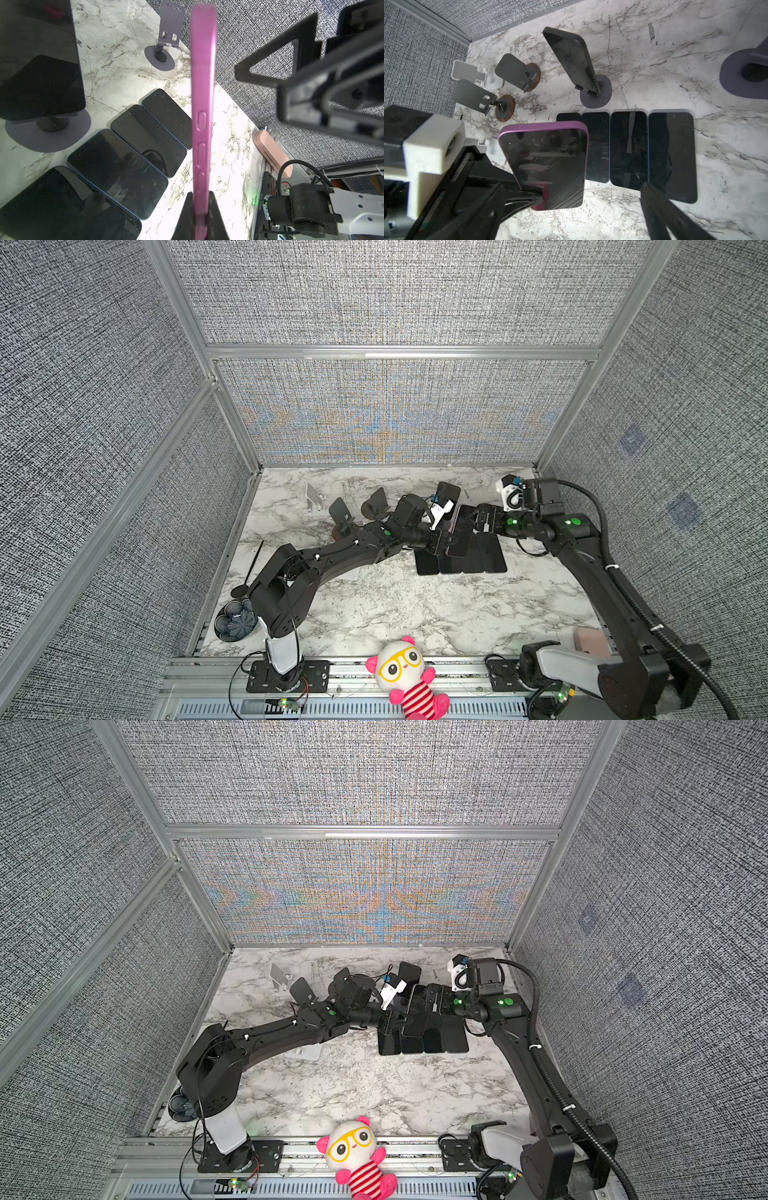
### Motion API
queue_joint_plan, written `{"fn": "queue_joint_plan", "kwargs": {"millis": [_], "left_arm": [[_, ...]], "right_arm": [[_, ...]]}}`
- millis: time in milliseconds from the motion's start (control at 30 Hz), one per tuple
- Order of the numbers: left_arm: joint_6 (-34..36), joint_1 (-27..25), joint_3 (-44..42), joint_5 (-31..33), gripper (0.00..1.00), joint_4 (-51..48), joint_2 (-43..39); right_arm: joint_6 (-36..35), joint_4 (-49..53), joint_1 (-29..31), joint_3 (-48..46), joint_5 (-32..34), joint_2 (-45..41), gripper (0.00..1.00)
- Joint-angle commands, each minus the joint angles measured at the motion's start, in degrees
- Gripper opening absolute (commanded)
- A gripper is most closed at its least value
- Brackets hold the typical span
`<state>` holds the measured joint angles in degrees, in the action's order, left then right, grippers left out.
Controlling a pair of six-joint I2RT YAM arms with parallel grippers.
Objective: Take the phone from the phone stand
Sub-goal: 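Close left gripper on the purple-edged phone, then open right gripper and withdraw, then carry the purple-edged phone with left gripper to the row of flat phones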
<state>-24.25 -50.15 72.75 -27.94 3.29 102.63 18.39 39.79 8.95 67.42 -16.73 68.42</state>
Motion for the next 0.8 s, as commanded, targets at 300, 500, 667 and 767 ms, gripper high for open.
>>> {"fn": "queue_joint_plan", "kwargs": {"millis": [300,500,667,767], "left_arm": [[-0.18,2.19,-5.21,3.01,0.00,0.30,-6.01],[-2.74,5.07,-7.63,6.16,0.00,-3.18,-8.78],[-8.49,8.65,-11.49,9.20,0.00,-3.21,-10.22],[-10.21,9.43,-12.28,10.99,0.00,-4.77,-10.05]], "right_arm": [[5.41,-7.67,-9.95,-8.70,10.87,-3.62,0.99],[4.73,-13.52,-14.51,-15.62,12.84,-0.84,0.92],[5.96,-19.27,-17.96,-19.71,9.61,4.70,0.77],[6.37,-20.75,-18.93,-19.80,8.17,8.25,0.68]]}}
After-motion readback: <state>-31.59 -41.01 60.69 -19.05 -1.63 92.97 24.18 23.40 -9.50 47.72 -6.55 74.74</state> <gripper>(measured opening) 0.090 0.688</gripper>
